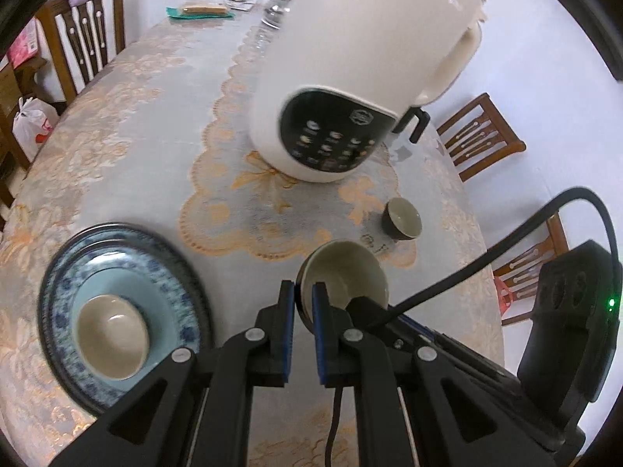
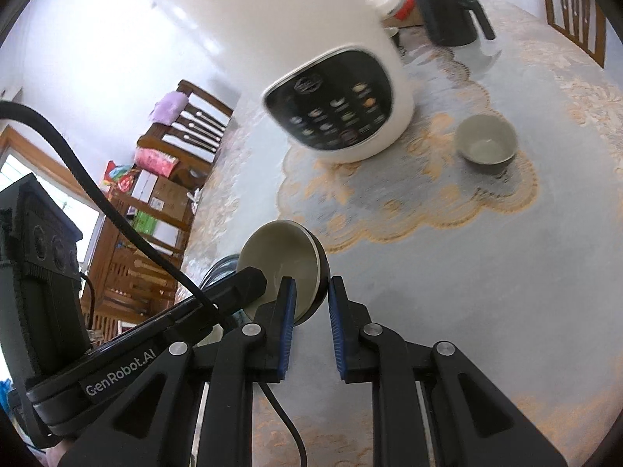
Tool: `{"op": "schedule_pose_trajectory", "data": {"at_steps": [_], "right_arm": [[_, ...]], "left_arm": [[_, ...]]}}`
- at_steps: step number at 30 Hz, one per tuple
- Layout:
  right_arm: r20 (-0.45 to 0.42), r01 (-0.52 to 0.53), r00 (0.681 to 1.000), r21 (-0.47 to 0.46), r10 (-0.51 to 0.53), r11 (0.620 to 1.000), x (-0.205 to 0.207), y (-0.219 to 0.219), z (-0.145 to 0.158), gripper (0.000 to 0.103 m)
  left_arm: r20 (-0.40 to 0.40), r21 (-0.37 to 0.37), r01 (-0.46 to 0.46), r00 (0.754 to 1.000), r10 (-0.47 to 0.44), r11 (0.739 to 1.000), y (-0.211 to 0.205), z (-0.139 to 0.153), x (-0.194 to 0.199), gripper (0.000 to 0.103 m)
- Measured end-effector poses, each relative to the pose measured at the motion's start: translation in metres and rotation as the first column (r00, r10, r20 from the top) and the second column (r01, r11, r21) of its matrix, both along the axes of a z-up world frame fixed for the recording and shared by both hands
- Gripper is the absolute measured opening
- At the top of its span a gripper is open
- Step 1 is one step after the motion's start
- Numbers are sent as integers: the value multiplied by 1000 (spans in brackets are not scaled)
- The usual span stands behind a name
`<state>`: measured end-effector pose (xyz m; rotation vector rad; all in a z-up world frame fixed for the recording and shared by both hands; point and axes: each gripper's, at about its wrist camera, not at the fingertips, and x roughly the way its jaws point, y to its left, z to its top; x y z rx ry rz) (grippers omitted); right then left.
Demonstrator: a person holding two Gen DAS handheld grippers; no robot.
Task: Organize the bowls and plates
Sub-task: 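Lift the bowl with both grippers and carry it toward the plate stack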
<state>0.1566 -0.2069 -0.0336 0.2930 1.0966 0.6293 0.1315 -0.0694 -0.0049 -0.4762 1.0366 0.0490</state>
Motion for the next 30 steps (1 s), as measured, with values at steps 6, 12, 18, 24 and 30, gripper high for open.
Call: {"op": "schedule_pose_trajectory", "data": {"at_steps": [6,12,18,24,30], "right_arm": [[-7,-46,999,-4,46,999,-15,29,-2,20],[-13,-80,997,-6,80,997,-29,53,-1,20],[-33,-103,994,-7,103,995,-39,76,-5,20],[-56,-118,991,-8,118,993,-46,96,-10,20],[-87,-123,989,-5,122,992,-51,110,-19,20]], "left_arm": [[2,0,-42,999,42,999,25,3,-21,7],[2,-1,-79,997,79,997,49,5,-38,7],[-14,0,-102,995,102,995,70,3,-54,7],[-29,-1,-124,992,124,992,87,2,-66,7],[-46,-4,-140,989,140,990,102,-4,-74,7]]}}
